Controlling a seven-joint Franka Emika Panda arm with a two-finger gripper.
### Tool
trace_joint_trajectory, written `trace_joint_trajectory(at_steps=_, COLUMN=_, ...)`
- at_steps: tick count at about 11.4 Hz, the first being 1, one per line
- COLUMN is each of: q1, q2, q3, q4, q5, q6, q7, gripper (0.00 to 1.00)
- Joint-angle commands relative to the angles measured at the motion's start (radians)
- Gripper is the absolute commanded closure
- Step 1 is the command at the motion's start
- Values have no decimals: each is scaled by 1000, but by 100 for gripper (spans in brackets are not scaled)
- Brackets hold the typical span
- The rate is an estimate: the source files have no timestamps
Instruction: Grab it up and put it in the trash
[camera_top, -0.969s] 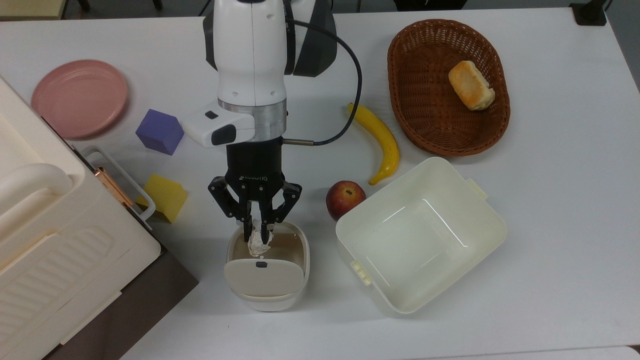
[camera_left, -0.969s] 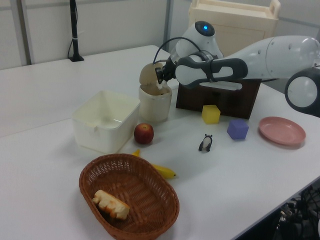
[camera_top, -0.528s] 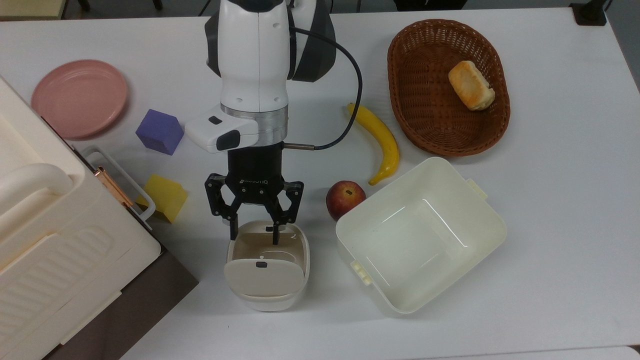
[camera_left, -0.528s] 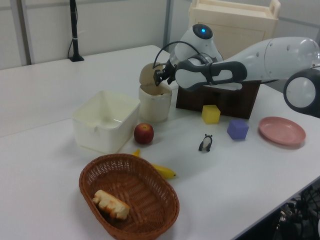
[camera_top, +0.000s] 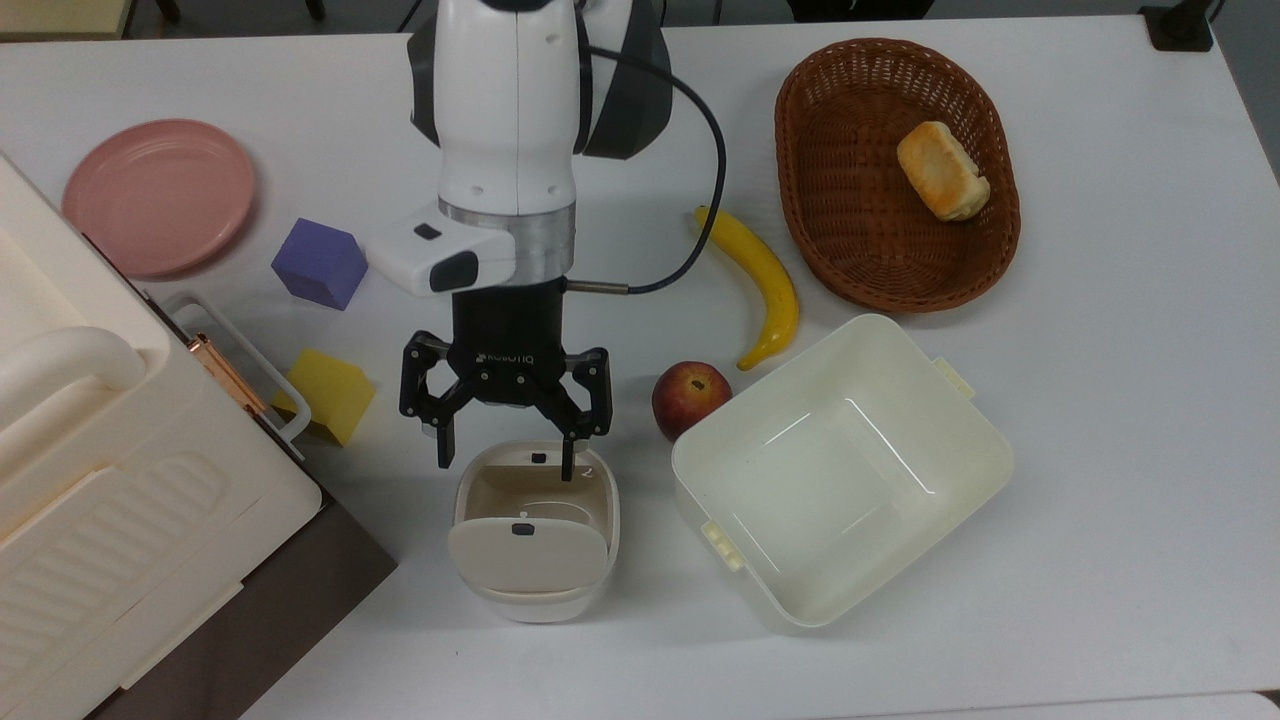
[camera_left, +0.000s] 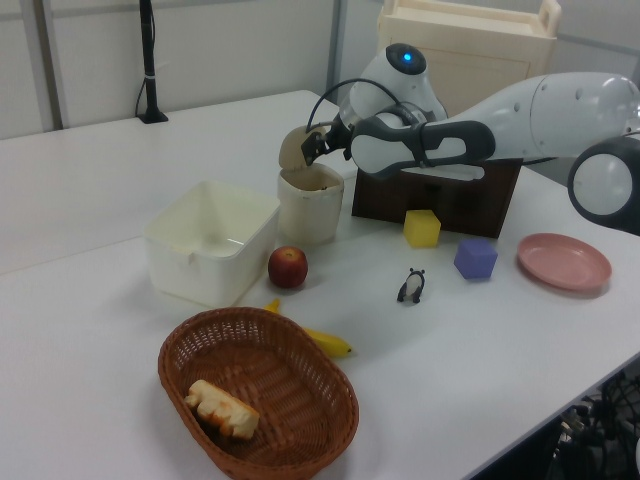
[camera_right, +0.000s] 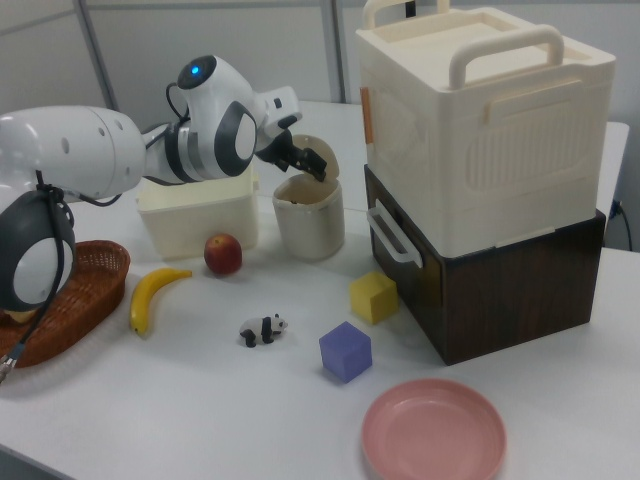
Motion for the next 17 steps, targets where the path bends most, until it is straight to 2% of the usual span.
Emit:
trace_joint_trajectory(at_steps=1, q1=12, q2=-149, q3=-6, q4=-70, q5=7, q6=-157, q7=-4, gripper=0)
trace_joint_trajectory(at_steps=4, q1=21, q2=-237, q3=-5, q4=-79, q5=24, q6=-379, q7=-4, gripper=0)
trace_joint_trajectory(at_steps=8, q1=30, q2=-393, q3=-14, q4=-167, q5=176, q6=-618, q7=-4, gripper=0)
trace_joint_trajectory(at_steps=9, q1=65, q2=-427, q3=-46, q4=-193, q5=202, q6=-675, q7=-3, gripper=0)
trace_joint_trajectory(at_steps=12, q1=251, q2=-479, q3=-271, q4=-199, q5=297, q6=-795, q7=-13, gripper=0)
trace_joint_trajectory(at_steps=13, q1=295, q2=-485, q3=-317, q4=-207, q5=300, q6=-829, q7=-13, gripper=0)
trace_joint_trajectory(at_steps=16, q1=311, q2=-521, q3=-354, q4=-240, q5=300, q6=-851, q7=-38, gripper=0)
trace_joint_trajectory(at_steps=17, q1=309, q2=-541, q3=-357, q4=-251, q5=300, q6=-875, q7=-114, gripper=0)
